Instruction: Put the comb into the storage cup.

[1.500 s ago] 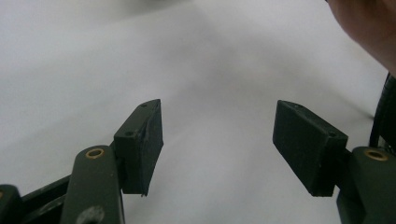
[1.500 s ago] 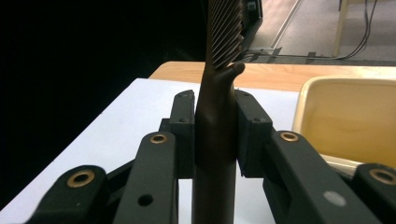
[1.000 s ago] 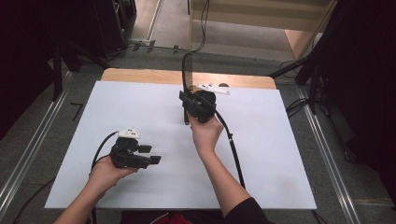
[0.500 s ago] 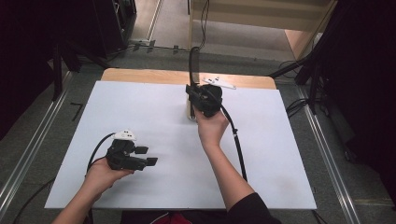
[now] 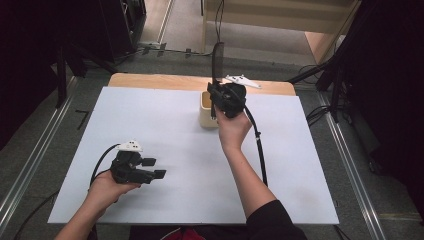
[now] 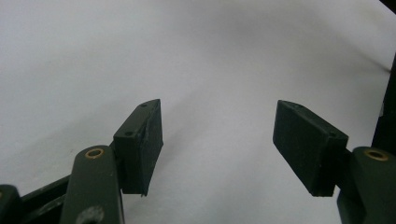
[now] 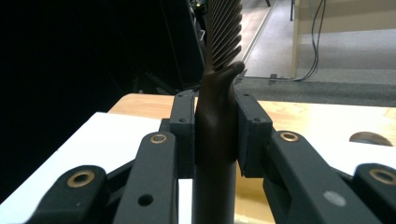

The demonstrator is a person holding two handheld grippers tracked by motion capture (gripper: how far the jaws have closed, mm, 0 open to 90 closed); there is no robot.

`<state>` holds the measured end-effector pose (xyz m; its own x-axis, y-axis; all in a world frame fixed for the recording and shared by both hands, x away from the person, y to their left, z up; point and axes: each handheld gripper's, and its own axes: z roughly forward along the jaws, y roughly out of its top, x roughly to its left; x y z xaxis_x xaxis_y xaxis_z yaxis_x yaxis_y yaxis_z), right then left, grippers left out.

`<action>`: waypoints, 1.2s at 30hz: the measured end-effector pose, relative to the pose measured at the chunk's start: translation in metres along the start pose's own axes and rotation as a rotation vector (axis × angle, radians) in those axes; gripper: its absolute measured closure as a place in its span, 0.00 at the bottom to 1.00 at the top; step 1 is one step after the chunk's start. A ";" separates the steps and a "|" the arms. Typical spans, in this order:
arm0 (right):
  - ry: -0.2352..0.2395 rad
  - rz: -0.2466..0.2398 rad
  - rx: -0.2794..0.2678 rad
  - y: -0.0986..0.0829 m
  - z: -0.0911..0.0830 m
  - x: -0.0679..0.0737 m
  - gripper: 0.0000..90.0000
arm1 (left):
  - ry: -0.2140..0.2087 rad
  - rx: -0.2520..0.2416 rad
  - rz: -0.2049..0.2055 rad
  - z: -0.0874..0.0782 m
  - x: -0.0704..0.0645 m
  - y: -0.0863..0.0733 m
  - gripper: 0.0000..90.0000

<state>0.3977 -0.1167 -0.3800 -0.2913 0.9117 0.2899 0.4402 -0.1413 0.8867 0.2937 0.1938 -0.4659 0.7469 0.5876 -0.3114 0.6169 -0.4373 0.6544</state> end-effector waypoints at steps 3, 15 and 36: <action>-0.019 -0.013 -0.006 0.003 0.002 -0.001 0.78 | -0.002 0.000 0.002 0.000 0.000 0.000 0.38; -0.069 -0.032 -0.046 0.021 0.011 -0.007 0.78 | -0.008 -0.005 -0.001 0.000 0.001 -0.001 0.38; -0.107 0.002 -0.033 0.022 0.043 -0.019 0.78 | -0.007 -0.013 0.000 -0.010 0.004 -0.007 0.38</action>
<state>0.4498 -0.1207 -0.3814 -0.1976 0.9471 0.2529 0.4121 -0.1539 0.8980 0.2905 0.2059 -0.4647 0.7487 0.5828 -0.3159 0.6133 -0.4282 0.6637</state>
